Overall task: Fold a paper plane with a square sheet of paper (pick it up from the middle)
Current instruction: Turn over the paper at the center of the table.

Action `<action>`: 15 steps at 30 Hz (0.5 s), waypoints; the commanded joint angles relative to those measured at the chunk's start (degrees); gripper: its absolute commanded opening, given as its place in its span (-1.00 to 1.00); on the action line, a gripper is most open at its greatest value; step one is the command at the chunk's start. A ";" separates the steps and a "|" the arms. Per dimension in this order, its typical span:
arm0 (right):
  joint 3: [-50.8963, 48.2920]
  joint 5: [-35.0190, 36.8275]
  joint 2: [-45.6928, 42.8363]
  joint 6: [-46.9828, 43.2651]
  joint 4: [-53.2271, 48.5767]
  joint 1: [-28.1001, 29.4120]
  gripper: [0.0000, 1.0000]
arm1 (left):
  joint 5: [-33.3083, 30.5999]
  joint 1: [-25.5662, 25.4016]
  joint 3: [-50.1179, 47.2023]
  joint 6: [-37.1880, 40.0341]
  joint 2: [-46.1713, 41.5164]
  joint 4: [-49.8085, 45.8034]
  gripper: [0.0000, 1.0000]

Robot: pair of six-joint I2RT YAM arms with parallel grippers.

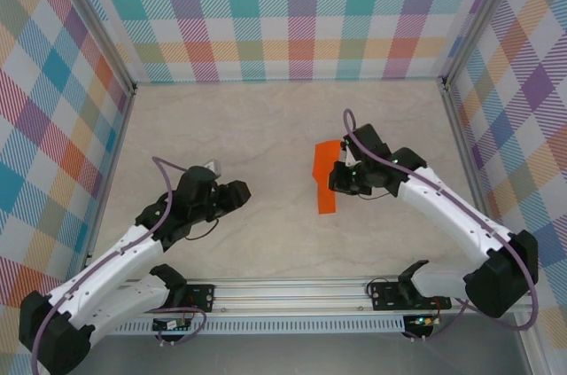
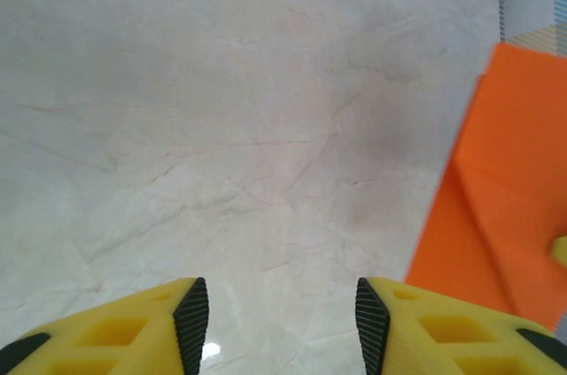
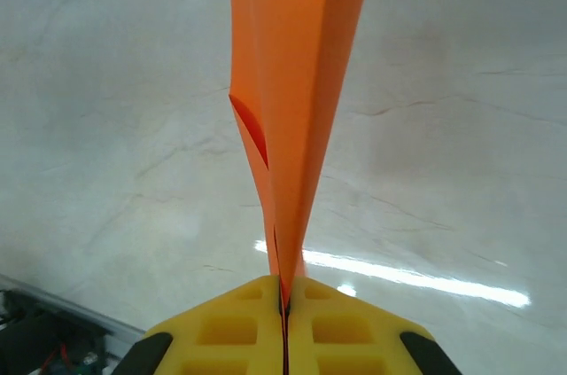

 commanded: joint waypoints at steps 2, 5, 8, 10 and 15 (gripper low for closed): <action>7.71 18.51 3.08 -0.86 -26.26 3.30 -0.89 | -1.75 0.11 -3.31 -0.30 -6.27 -7.74 0.15; 12.24 26.35 9.45 2.94 -33.63 6.68 -0.90 | -2.12 0.11 -3.78 0.02 -8.68 -10.26 0.21; 14.29 27.74 17.00 5.72 -34.32 10.07 -0.91 | -2.47 0.11 -4.29 -0.97 -11.10 -12.06 0.23; 15.40 26.29 22.28 6.42 -31.61 11.84 -0.89 | -2.73 0.11 -4.58 -1.42 -11.90 -12.07 0.24; 22.16 19.56 37.19 7.48 -25.49 13.95 -0.88 | -4.58 0.11 -2.78 -0.31 -10.16 -12.31 0.27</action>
